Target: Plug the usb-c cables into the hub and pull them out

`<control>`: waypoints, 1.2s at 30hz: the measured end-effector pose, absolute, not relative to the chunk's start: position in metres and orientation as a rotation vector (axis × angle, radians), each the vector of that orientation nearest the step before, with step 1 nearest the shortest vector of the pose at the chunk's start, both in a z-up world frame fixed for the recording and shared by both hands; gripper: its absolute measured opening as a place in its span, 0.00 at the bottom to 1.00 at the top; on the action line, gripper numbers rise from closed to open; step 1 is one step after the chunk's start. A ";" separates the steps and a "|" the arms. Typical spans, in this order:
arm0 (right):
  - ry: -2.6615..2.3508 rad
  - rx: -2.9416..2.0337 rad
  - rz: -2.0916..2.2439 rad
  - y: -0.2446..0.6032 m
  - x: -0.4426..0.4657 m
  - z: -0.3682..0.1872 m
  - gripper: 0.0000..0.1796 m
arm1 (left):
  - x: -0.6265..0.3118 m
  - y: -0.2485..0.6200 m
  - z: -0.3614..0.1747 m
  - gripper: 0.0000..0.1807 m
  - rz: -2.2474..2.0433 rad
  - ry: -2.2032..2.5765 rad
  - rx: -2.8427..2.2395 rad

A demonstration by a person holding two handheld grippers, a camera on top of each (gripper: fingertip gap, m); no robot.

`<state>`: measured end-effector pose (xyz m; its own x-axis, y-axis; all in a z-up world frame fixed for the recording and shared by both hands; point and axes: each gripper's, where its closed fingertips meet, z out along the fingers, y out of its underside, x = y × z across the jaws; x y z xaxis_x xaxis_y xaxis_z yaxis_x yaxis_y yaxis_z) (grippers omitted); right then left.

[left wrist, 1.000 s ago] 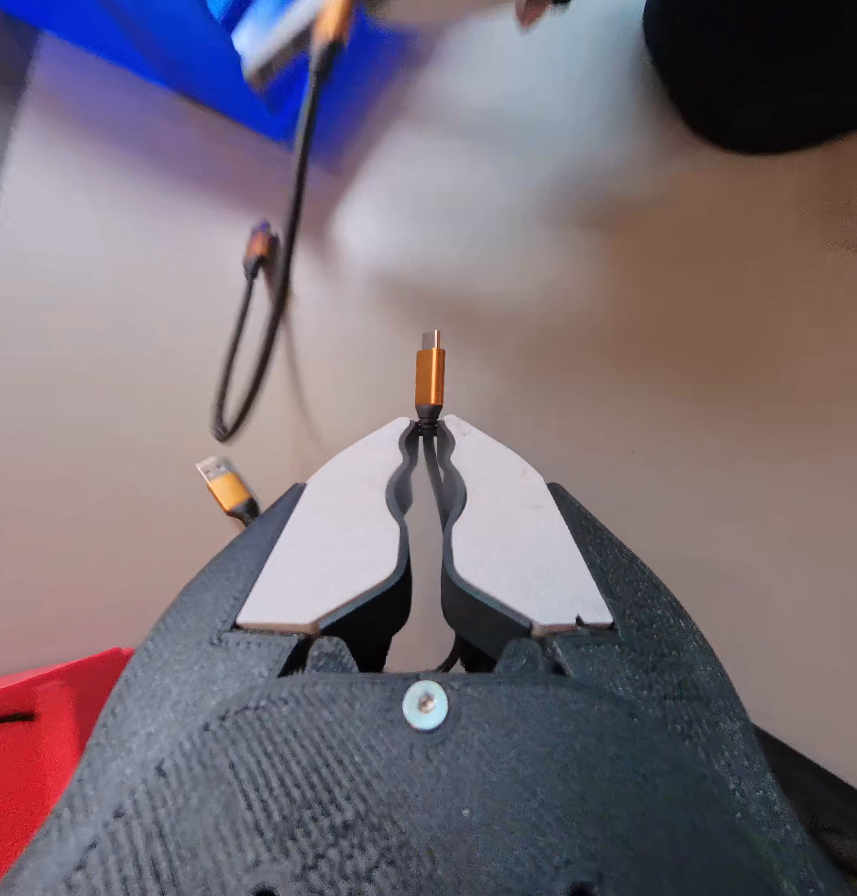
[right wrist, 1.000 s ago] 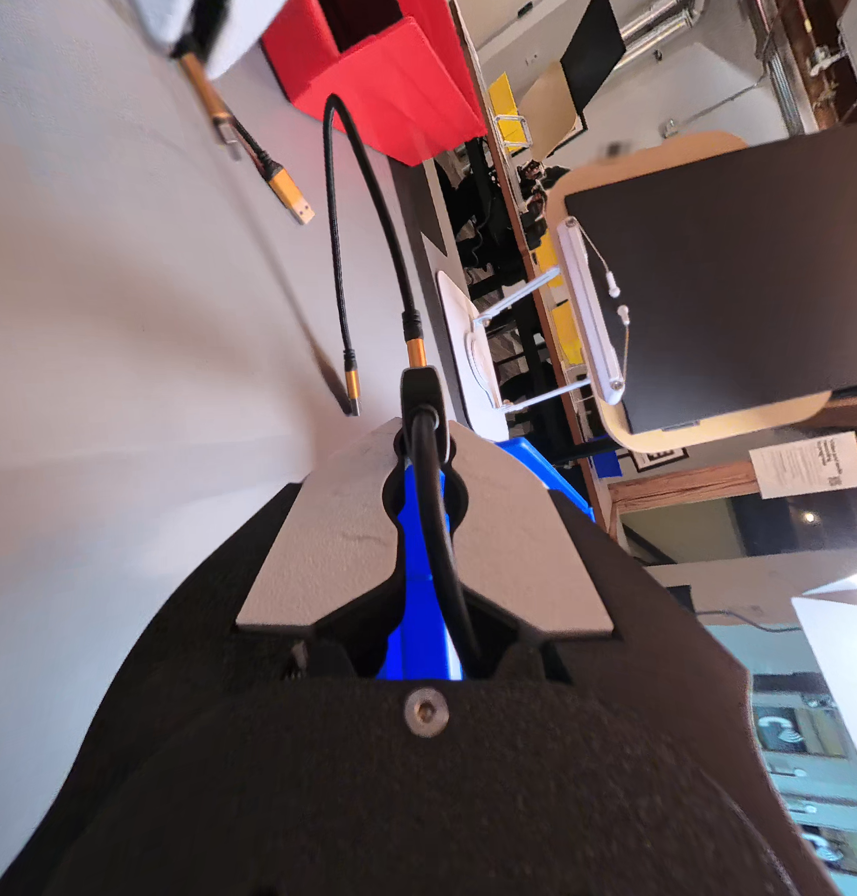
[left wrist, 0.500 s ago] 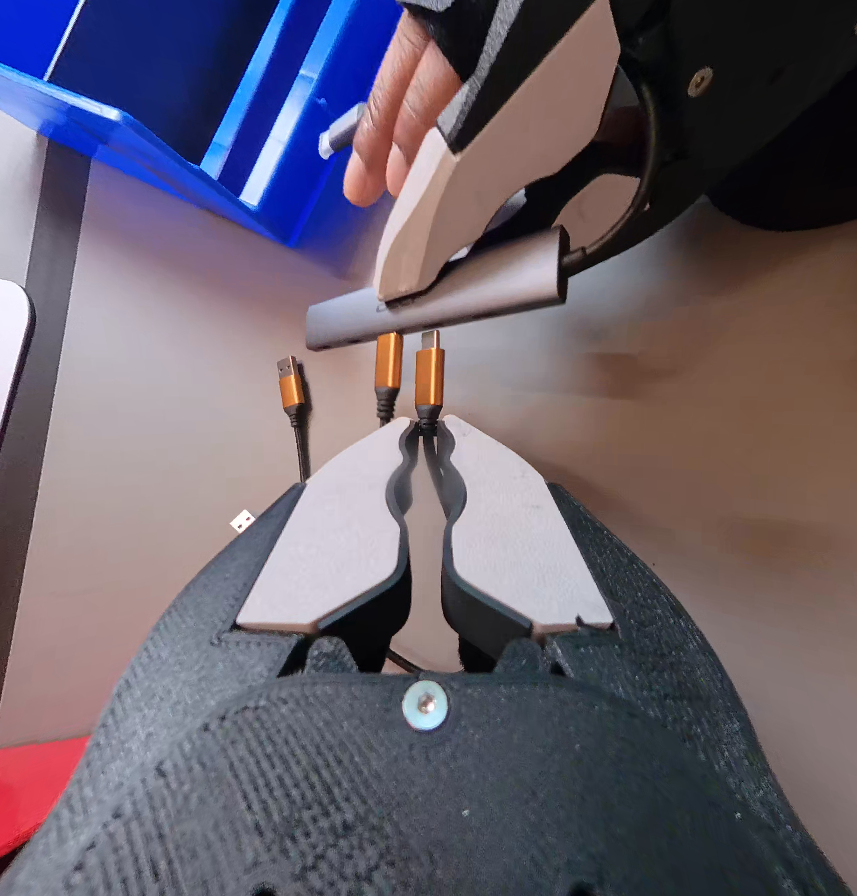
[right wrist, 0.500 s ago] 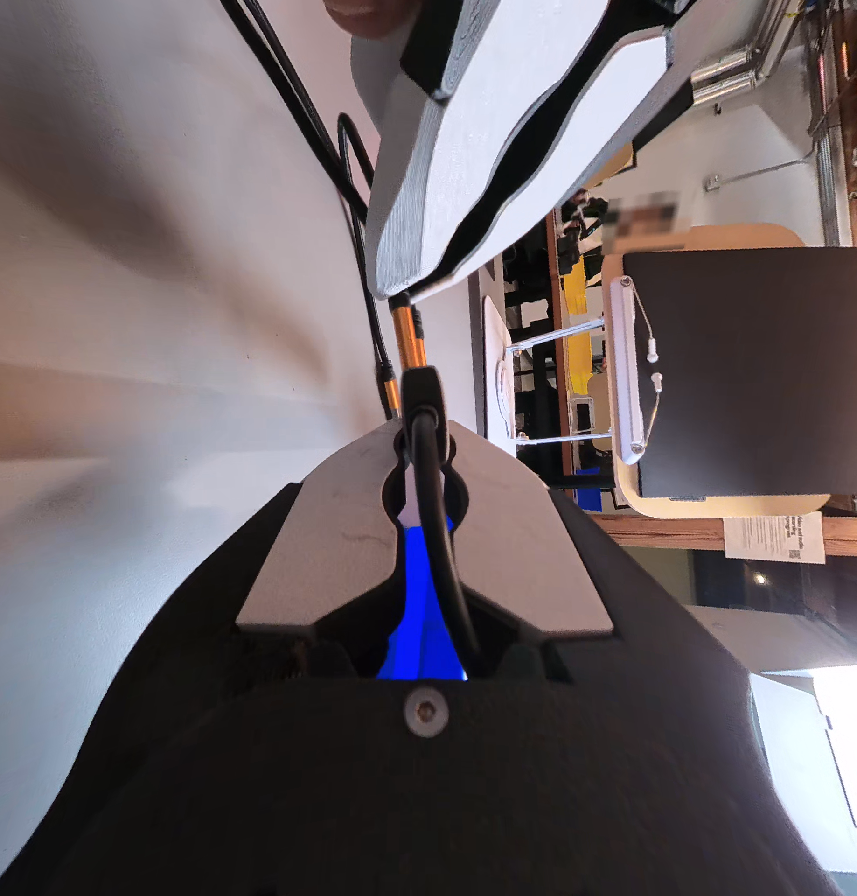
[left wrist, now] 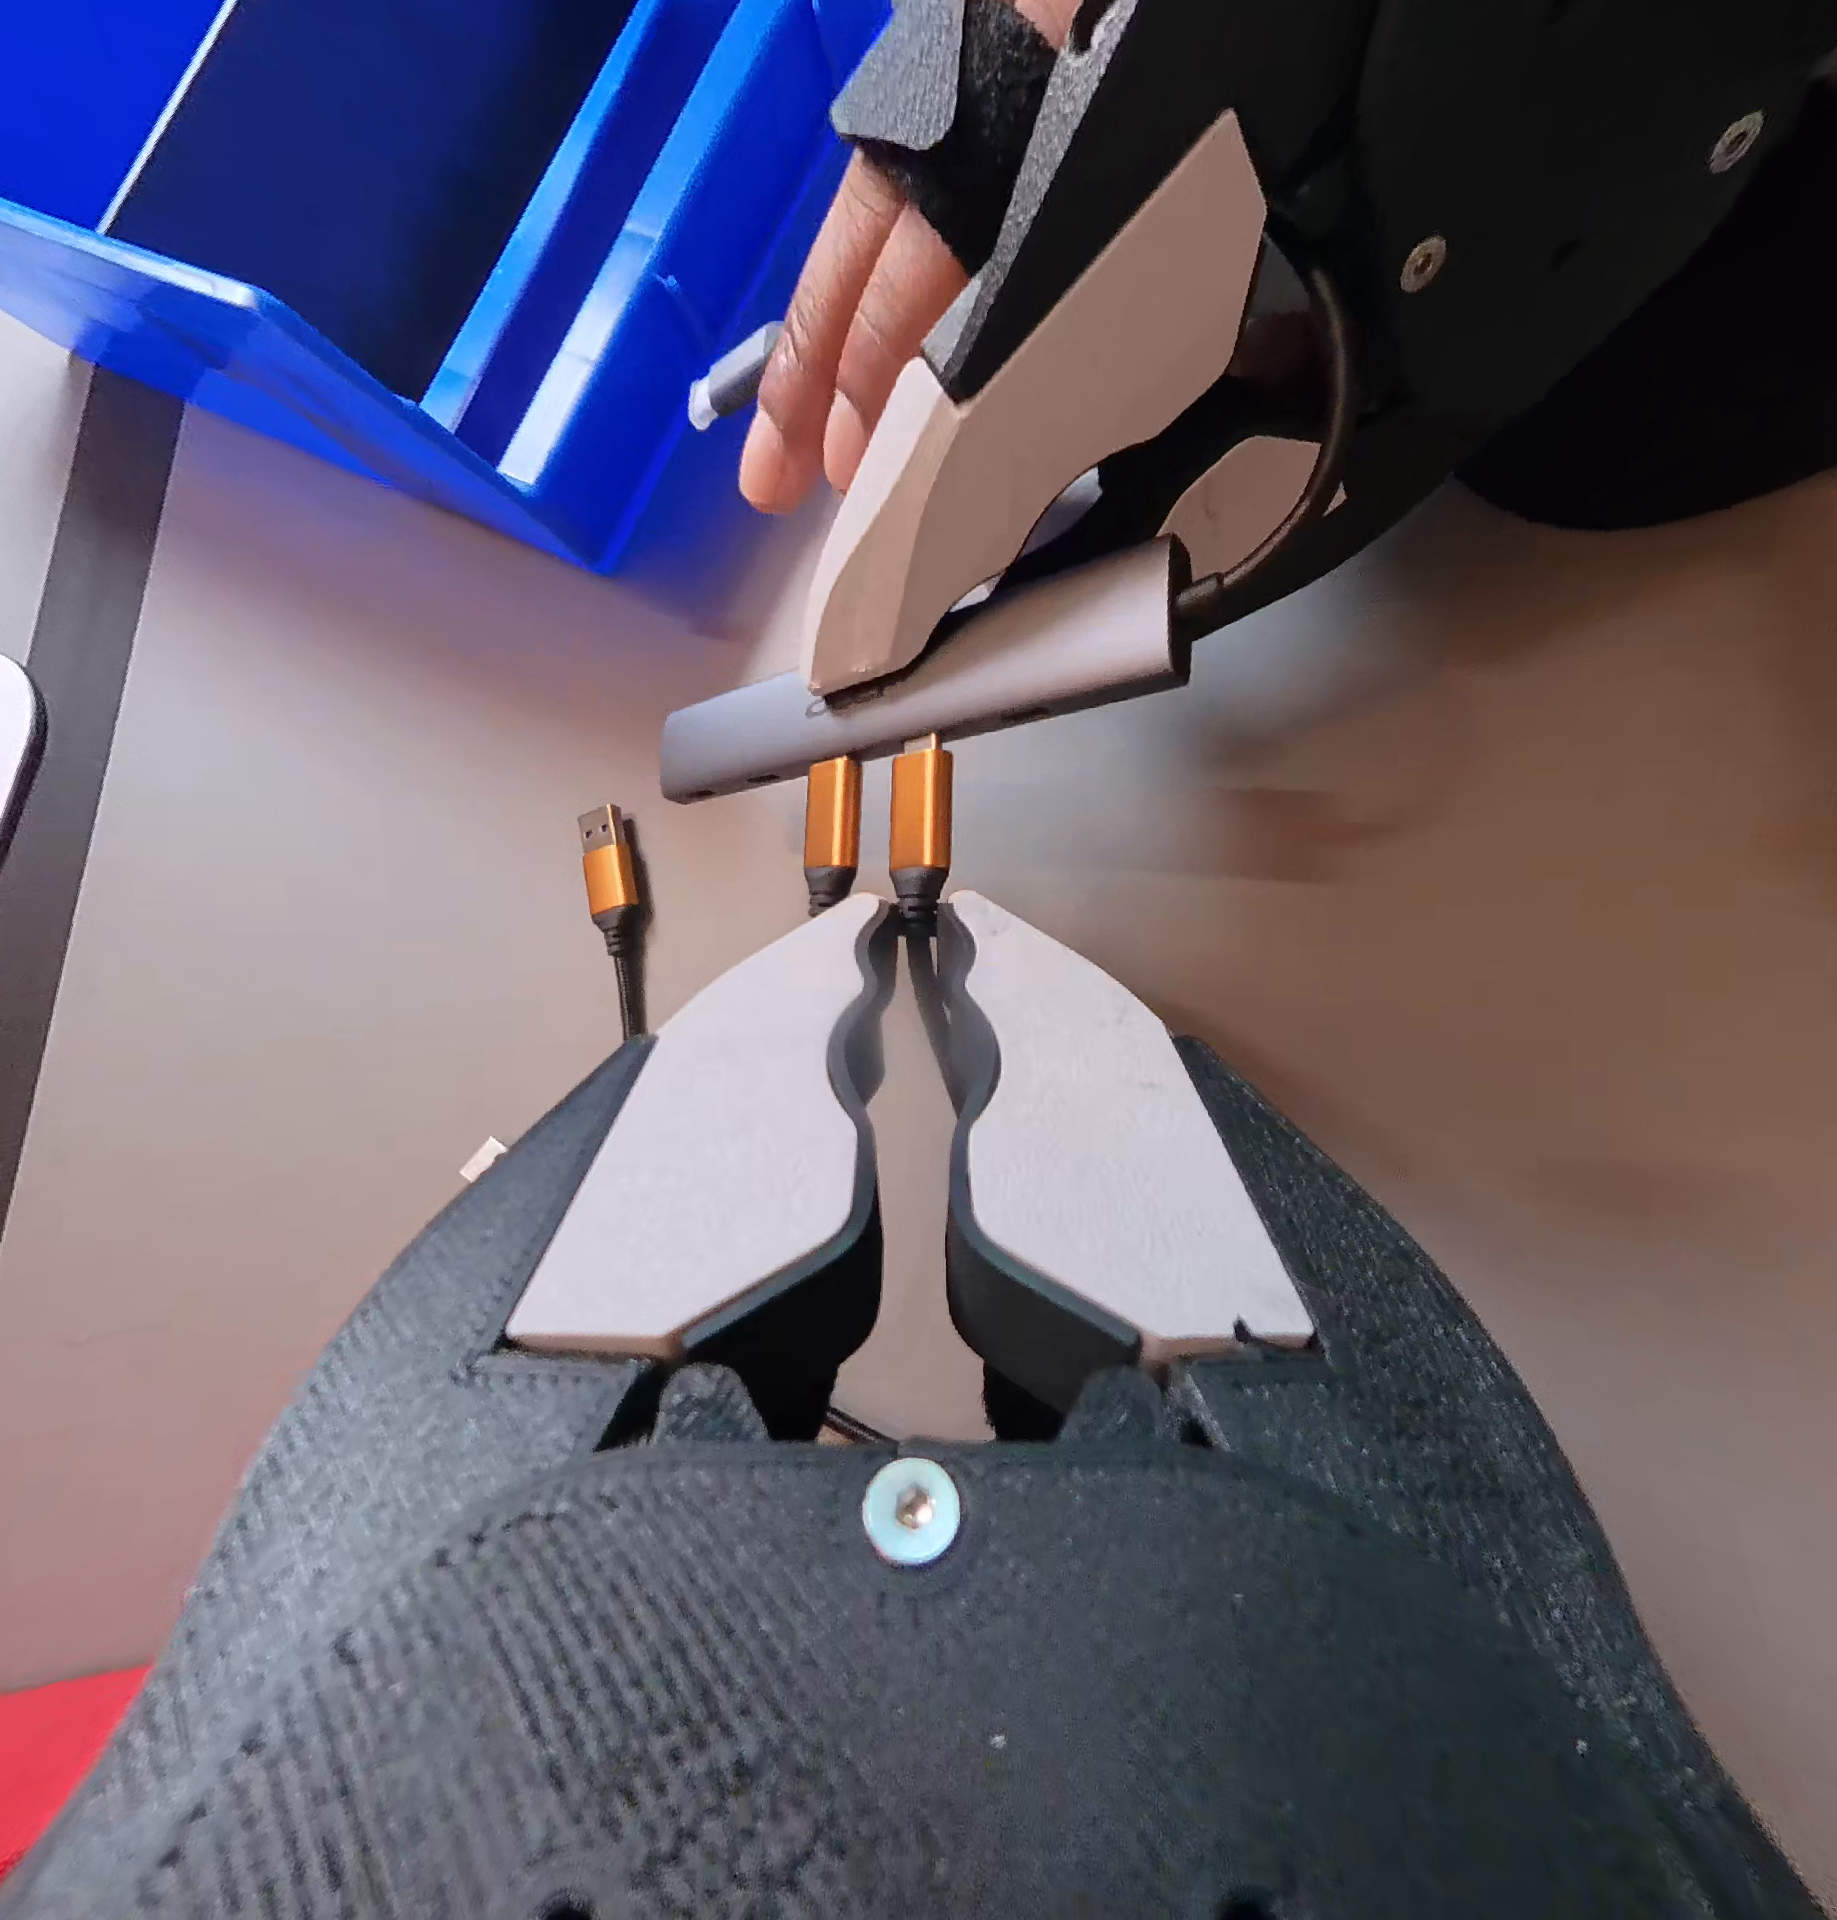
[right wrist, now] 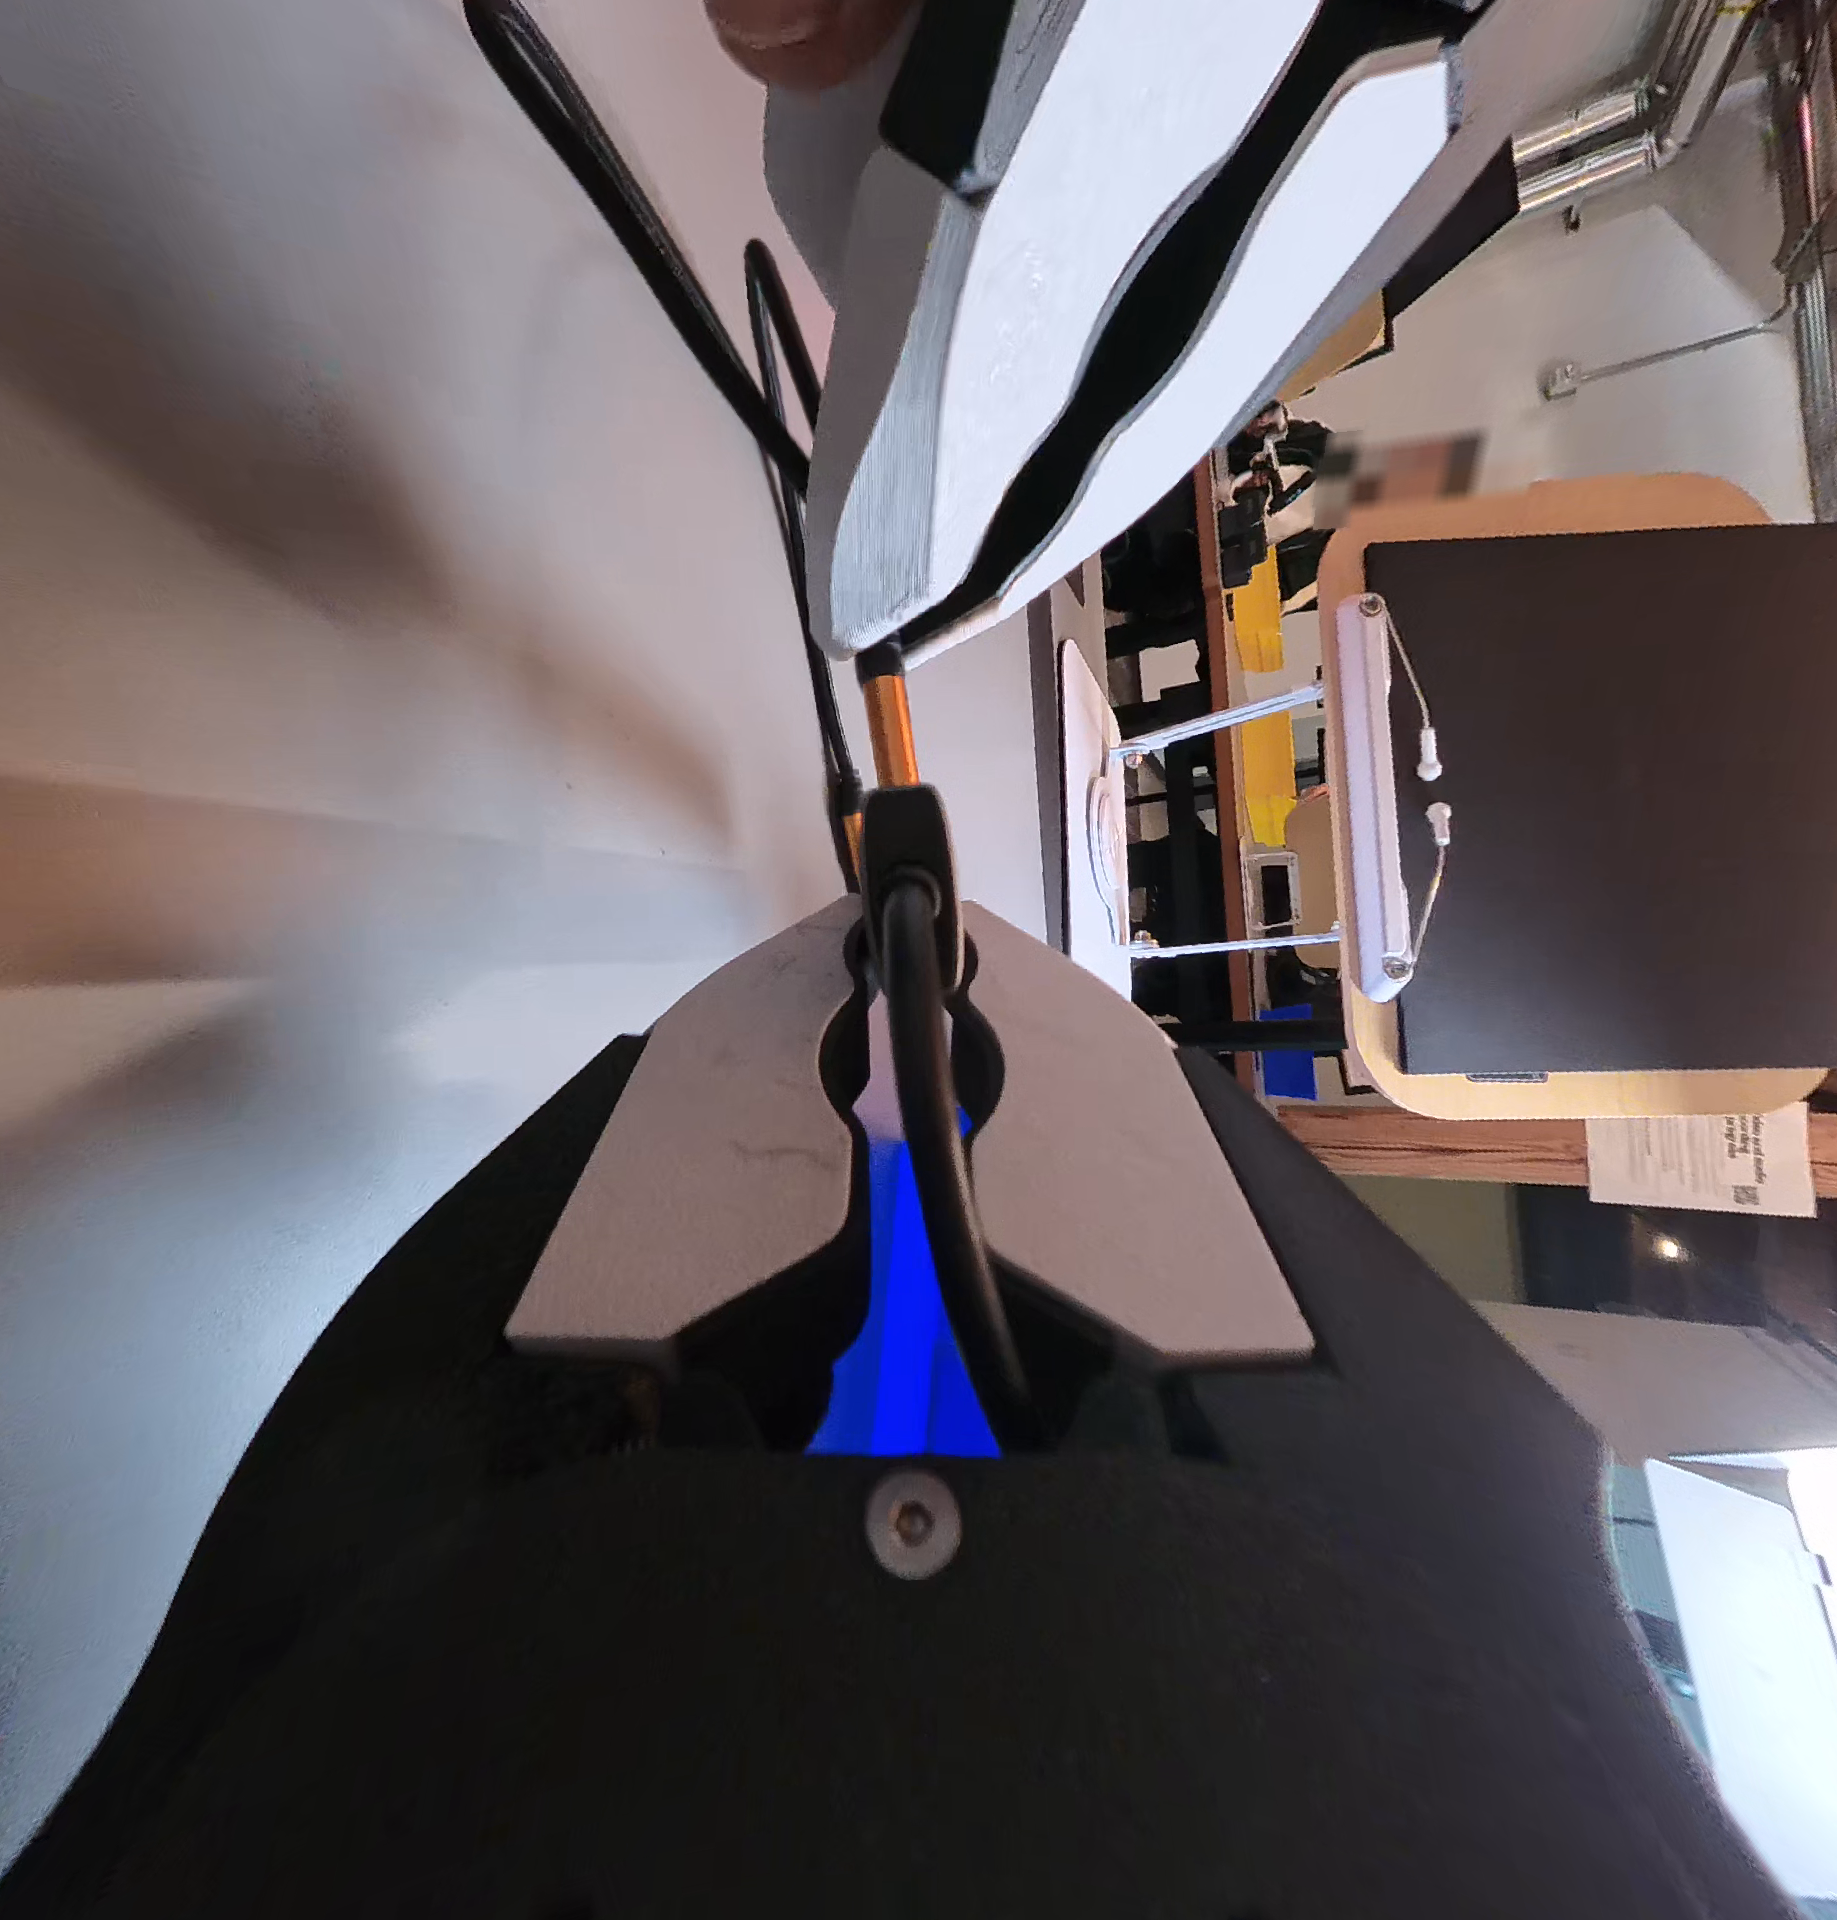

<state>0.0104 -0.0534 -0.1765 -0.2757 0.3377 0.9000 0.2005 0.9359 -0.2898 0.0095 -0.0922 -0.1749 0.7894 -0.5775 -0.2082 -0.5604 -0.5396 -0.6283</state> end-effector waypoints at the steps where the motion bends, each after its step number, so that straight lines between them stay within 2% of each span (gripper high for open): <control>1: -1.862 -0.386 0.126 -0.053 0.010 -0.176 0.05 | 0.009 -0.092 -0.176 0.04 -0.025 0.840 -2.269; 19: -1.903 -0.325 -0.054 -0.054 0.009 -0.186 0.05 | 0.013 -0.092 -0.186 0.04 -0.142 0.783 -2.261; 28: -1.886 -0.413 0.018 -0.053 0.009 -0.180 0.06 | 0.011 -0.091 -0.180 0.04 -0.171 0.749 -2.232; 30: -1.883 -0.428 0.091 -0.058 0.010 -0.177 0.07 | 0.011 -0.092 -0.178 0.04 -0.204 0.727 -2.229; 34: -1.885 -0.470 0.238 -0.067 0.017 -0.164 0.16 | 0.003 -0.097 -0.179 0.04 -0.264 0.664 -2.255; 36: -1.891 -0.468 0.307 -0.074 0.021 -0.157 0.17 | -0.002 -0.100 -0.179 0.04 -0.277 0.634 -2.268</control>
